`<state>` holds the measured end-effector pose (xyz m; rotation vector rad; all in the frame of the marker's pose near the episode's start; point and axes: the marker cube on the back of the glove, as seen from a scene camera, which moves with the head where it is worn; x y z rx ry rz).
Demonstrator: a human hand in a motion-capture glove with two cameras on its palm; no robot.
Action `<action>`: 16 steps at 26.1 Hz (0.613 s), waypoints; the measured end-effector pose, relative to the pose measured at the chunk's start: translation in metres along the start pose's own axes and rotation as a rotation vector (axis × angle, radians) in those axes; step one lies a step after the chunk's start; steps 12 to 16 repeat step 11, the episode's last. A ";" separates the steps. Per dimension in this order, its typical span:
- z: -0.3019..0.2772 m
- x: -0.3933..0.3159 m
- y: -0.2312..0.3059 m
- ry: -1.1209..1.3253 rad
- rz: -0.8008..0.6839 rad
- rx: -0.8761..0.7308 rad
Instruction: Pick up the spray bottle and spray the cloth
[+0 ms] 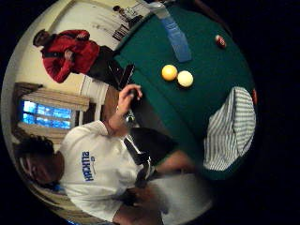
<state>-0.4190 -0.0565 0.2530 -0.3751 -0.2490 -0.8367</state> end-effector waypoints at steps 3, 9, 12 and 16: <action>-0.018 -0.002 0.029 0.019 -0.016 -0.001; -0.039 0.002 0.067 0.036 -0.006 0.005; -0.040 0.004 0.072 0.037 -0.003 0.005; -0.040 0.004 0.072 0.037 -0.003 0.005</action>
